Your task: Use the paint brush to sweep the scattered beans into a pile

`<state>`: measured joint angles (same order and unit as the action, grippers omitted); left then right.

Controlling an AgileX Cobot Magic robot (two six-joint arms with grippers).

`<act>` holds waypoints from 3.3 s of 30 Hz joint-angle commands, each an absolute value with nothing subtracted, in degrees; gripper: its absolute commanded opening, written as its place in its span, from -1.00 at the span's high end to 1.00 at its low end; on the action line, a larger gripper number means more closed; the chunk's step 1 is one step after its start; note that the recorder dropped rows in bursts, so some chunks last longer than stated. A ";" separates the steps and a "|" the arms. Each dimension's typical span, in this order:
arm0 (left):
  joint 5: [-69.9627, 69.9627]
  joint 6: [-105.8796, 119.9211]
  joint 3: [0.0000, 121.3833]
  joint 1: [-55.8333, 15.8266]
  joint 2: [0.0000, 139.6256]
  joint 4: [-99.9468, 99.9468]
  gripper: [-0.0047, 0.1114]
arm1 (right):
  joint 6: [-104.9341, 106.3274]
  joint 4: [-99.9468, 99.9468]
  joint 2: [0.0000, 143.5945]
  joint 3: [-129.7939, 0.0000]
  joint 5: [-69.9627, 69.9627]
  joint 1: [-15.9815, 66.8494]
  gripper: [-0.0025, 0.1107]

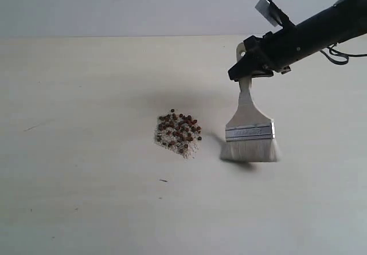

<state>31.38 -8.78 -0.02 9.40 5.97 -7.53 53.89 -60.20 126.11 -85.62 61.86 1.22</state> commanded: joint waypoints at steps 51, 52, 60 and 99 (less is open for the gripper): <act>31.27 -8.95 0.00 9.09 5.78 -7.33 0.92 | 51.24 -60.53 77.41 -42.26 -6.47 6.35 0.96; 31.27 -8.95 0.00 9.09 5.78 -7.33 0.92 | 50.79 -60.53 74.79 -39.66 -7.54 7.46 0.96; 31.27 -8.95 0.00 9.09 5.78 -7.33 0.92 | 50.79 -60.53 48.90 -23.41 -9.66 14.05 0.96; 31.27 -8.95 0.00 9.09 5.78 -7.33 0.92 | 42.75 -61.24 15.44 -10.20 9.07 14.32 0.96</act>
